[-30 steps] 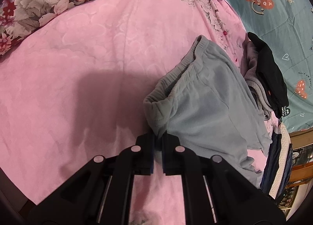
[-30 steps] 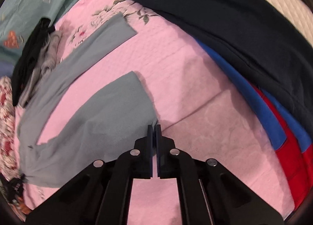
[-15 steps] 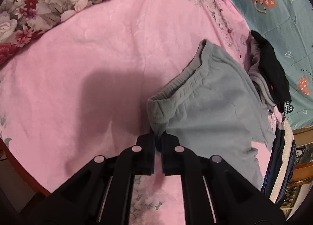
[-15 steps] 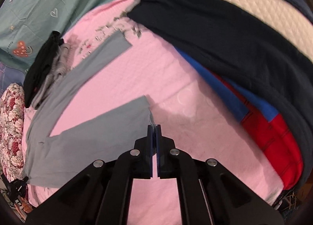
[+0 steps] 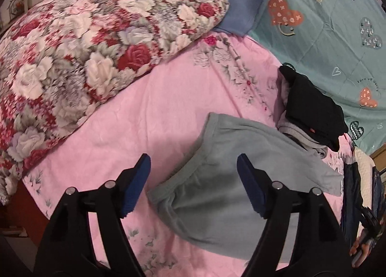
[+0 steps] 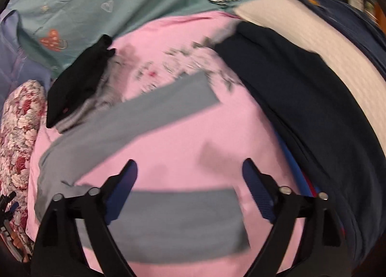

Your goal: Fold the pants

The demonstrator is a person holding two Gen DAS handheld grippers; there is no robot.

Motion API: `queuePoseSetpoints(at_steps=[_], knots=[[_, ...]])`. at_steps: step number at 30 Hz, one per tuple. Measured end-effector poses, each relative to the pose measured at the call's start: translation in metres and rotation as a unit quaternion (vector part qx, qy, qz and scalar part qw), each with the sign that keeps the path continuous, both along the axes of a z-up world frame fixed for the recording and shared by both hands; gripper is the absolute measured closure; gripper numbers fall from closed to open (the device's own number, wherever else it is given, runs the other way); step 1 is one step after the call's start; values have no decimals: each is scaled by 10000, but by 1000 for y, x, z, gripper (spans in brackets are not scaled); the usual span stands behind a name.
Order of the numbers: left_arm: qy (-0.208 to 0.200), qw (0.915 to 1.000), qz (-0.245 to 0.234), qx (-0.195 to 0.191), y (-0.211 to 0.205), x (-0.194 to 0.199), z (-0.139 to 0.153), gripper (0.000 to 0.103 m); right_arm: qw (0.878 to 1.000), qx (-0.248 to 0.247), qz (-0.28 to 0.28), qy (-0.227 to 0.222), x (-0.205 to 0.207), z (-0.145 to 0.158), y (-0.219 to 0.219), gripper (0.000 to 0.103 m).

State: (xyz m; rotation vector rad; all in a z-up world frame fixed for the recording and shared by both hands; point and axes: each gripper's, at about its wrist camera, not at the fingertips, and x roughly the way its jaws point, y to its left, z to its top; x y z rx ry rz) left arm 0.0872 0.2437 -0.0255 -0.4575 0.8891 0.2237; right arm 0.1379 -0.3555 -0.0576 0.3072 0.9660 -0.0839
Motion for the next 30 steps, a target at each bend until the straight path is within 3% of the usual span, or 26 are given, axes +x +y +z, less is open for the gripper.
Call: queuePoseSetpoints(at_steps=[5,10,12,14,15,17,18,19,20,27,30], knots=[[476,9922,-964,-630,-24,62,-35,28,9980,-303,-116,541,93,-42,-22,14],[1268,9805,-1105,-1017,-34,101,-92,67,9949,-103,-405,919,139,-75,-51,15],[1415,9779,-1077,-1099,-35,105,-107,74,9941,-32,-309,1036,145,-82,-52,17],[1370,9797,-1045,-1029,-38,106,-111,75,9936,-175,-222,1091,149,-87,-50,17],[1333,9808,-1049,-959,-40,106,-110,75,9933,-221,-194,1117,150,-90,-50,20],[1344,9814,-1031,-900,-41,108,-111,75,9928,-331,-205,1130,149,-95,-49,41],[1351,9817,-1016,-881,-40,109,-111,75,9921,-615,-203,1077,148,-94,-46,64],[1352,9820,-1016,-843,-41,108,-111,75,9934,-506,-46,1032,146,-93,-43,88],[1350,9823,-1030,-792,-43,107,-110,75,9937,-364,68,1055,144,-92,-41,96],[1345,9811,-1171,-755,-42,103,-113,75,9917,-759,-210,1015,114,-78,-39,96],[1400,9804,-1189,-708,-42,106,-113,75,9914,-660,-286,1097,111,-85,-47,96]])
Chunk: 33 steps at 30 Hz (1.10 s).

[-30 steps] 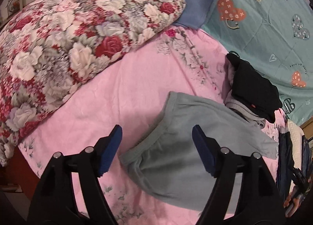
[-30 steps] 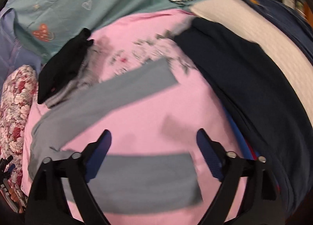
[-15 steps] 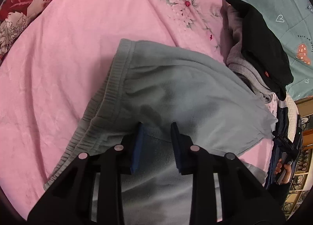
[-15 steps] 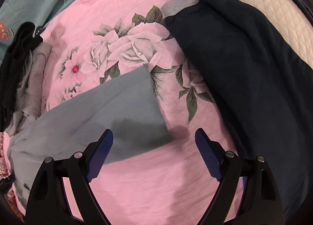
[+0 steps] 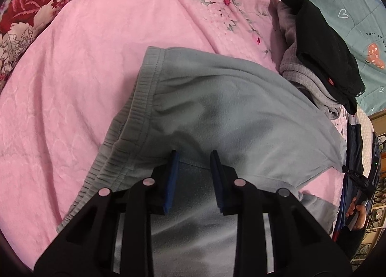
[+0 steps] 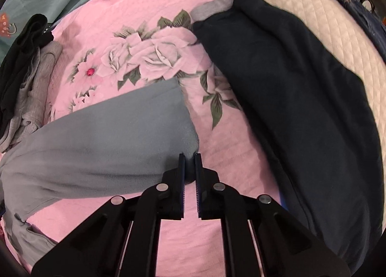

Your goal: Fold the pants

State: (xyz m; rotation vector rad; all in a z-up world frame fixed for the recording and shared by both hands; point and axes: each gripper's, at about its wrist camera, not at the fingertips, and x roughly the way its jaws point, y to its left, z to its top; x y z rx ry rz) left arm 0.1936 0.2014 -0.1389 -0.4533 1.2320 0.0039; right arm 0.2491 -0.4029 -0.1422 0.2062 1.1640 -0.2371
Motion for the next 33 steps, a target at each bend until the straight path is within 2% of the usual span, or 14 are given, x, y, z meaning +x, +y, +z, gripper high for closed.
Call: queuePoseSetpoints(at_steps=[2,4,5,7,9,14,18,21,24,26,27,28,30,33], knots=[[47,9999,-115,43,-1,1,1,75,10000,-40,33,66,5,-11,5,94],[147,9994,-261,189,-1,1,8,70,9996,-272,53,103,6,-10,8,67],[111,9992,-300,234,1,0,13,65,9995,-301,37,110,6,-7,8,58],[-132,9985,-374,383,10,1,32,32,9999,-155,26,-27,-4,5,9,56],[-324,9959,-543,644,16,9,48,14,9996,-51,100,-263,-20,25,16,56],[-601,9773,-1664,1166,21,62,52,14,9938,536,621,-754,-80,56,44,55],[-345,9744,-2126,644,27,102,25,14,9919,762,706,-727,-119,54,66,55],[-389,9693,-2383,474,25,115,13,15,9938,699,604,-625,-135,55,75,55],[-452,9638,-2621,196,19,114,3,20,9952,647,434,-595,-152,59,77,55],[-714,9590,-2716,384,14,107,3,46,9958,621,330,-589,-159,64,79,55],[-776,9563,-2799,329,13,104,2,78,9960,602,296,-595,-160,67,82,55],[-749,9555,-2852,108,14,103,0,98,9960,591,298,-606,-161,69,84,55],[-942,9566,-2759,11,20,99,0,98,9955,561,418,-646,-153,75,96,55],[-1249,9576,-2589,-188,32,95,3,98,9902,513,1063,-753,-129,83,136,55]])
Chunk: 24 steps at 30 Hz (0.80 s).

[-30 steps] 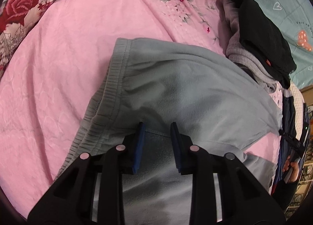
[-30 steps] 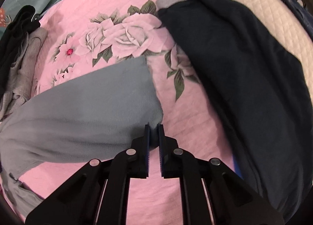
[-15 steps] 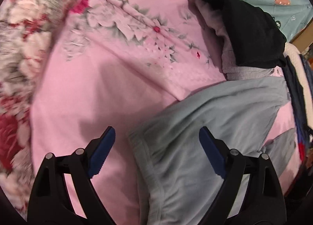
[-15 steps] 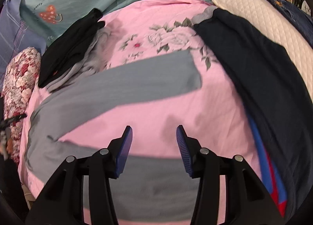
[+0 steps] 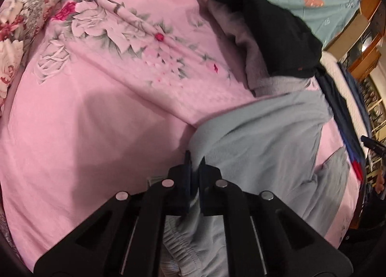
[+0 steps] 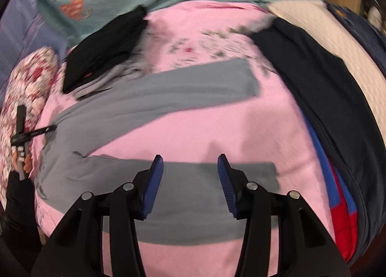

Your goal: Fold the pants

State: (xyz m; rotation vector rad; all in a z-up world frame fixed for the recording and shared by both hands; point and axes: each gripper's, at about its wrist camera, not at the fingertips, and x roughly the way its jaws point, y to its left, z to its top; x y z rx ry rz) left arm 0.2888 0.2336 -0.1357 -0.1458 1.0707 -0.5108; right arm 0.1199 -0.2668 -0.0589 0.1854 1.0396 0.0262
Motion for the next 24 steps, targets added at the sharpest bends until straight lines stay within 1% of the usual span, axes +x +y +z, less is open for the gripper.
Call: queuePoseSetpoints(at_steps=[2,3,4,5,7,9,11,13,15,17,19,21,24], knots=[[-62,9999,59,-107,6,-1,3,98,9981,-90,603,-114,22,1,33,52],[-94,9998,55,-138,8,-3,5,98,9957,-105,910,-166,33,0,49,44],[-123,9998,43,-158,8,-3,6,98,9906,-79,1347,-231,49,-2,72,38],[-142,9997,37,-169,7,-6,7,98,9859,-40,1650,-272,59,-3,88,37],[-178,9997,10,-141,5,-9,8,98,9694,-31,2426,-383,85,-6,129,37],[-212,9997,-24,-150,4,-10,10,98,9522,-177,3002,-537,107,-9,166,37],[-233,9996,-51,-164,7,-12,11,98,9310,-272,3605,-506,133,-17,204,37],[-251,9995,-73,-184,8,-14,11,98,9163,-372,3978,-283,157,-31,235,37],[-270,9994,-82,-207,8,-16,12,98,9035,-467,4258,-123,171,-42,259,37],[-275,9993,-102,-244,8,-16,12,98,8923,-696,4458,-141,182,-51,279,37],[-284,9991,-129,-280,8,-16,13,98,8846,-688,4611,-135,188,-56,290,37],[-289,9989,-149,-326,10,-17,13,98,8812,-639,4684,-53,197,-63,294,37],[-300,9986,-168,-402,12,-18,14,98,8811,-435,4706,172,210,-75,294,39]])
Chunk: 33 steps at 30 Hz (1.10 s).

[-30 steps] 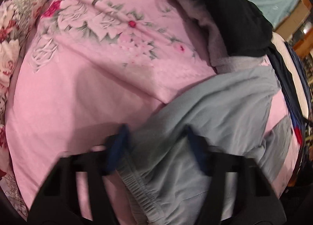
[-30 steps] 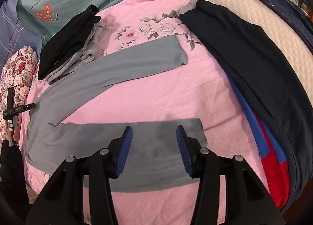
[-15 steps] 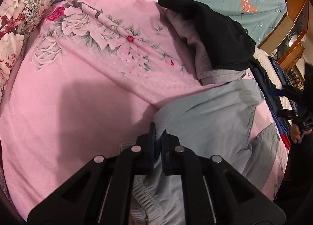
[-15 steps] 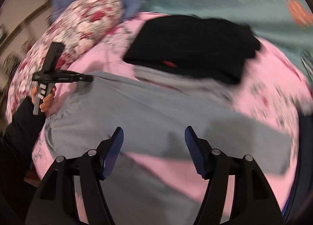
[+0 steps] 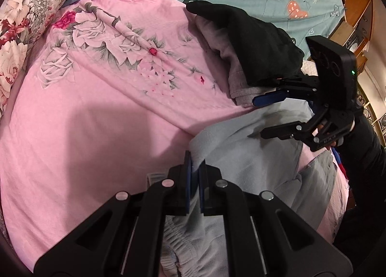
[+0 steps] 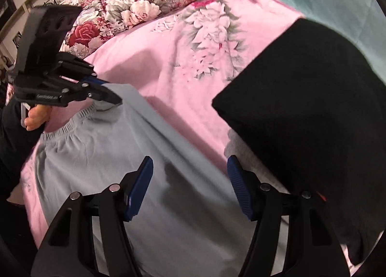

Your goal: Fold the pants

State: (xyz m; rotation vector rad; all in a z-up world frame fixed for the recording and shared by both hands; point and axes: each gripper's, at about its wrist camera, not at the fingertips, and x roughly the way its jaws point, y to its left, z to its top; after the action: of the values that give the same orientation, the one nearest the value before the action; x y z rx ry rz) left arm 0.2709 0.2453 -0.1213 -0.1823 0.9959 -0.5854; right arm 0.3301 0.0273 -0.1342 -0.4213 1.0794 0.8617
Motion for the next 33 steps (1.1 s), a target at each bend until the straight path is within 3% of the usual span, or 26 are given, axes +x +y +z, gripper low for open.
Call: queuePoseSetpoints(at_steps=[3,8,13,14,15,18,20,26,33], knots=[[-13,10000,-19,-37,1,-1,1,98,9993,221,15,299,8,-5,-5,42],[-37,10000,-43,-58,0,-5,2,98,9974,223,-58,679,16,-16,-14,64],[22,10000,30,-2,1,-2,-1,98,9992,-215,-130,320,13,-28,-9,70],[44,9999,85,38,1,-1,-3,98,9993,-268,-104,232,9,-27,-6,75],[50,9999,148,61,2,0,-3,98,9995,-281,0,139,4,-24,-3,95],[46,9994,329,-56,9,4,-3,97,9992,-261,149,-253,-6,-11,4,97],[76,9989,453,-70,12,7,-5,96,9995,-177,12,-261,-1,-6,5,97],[196,9982,417,385,0,15,-19,96,9983,-485,-207,-264,5,-29,14,97],[-280,9987,277,311,-3,-22,21,98,9987,-237,-235,-391,-27,14,8,97]])
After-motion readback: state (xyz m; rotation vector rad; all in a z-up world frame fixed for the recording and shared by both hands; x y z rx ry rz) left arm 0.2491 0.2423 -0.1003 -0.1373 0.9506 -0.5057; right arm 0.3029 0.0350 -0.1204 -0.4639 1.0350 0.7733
